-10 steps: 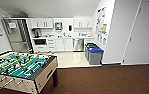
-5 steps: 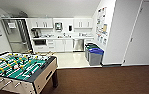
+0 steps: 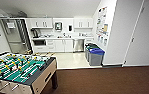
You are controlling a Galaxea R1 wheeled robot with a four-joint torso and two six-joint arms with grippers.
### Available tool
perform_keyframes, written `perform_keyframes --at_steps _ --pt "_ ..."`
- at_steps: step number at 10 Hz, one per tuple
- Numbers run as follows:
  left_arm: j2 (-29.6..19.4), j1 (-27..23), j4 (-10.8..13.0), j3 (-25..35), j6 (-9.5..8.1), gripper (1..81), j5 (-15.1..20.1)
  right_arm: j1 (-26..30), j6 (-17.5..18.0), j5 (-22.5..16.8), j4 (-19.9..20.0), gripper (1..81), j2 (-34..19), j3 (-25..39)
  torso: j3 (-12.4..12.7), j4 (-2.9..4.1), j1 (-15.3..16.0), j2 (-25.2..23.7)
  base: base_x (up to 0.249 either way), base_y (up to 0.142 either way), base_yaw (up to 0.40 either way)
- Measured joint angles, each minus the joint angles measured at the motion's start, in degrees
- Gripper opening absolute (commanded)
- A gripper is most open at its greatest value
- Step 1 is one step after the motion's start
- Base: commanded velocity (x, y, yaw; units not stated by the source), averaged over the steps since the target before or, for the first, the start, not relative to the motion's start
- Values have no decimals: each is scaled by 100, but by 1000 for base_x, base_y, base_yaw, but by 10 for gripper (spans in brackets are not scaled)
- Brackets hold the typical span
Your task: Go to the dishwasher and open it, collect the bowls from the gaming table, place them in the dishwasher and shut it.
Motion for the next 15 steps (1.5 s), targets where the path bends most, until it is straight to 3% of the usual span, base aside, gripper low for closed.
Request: perform_keyframes --at_steps 15 --pt "33 0 2 2 0 811 4 6 -2 2 0 811 29 -56 0 0 2 0 104 0 0"
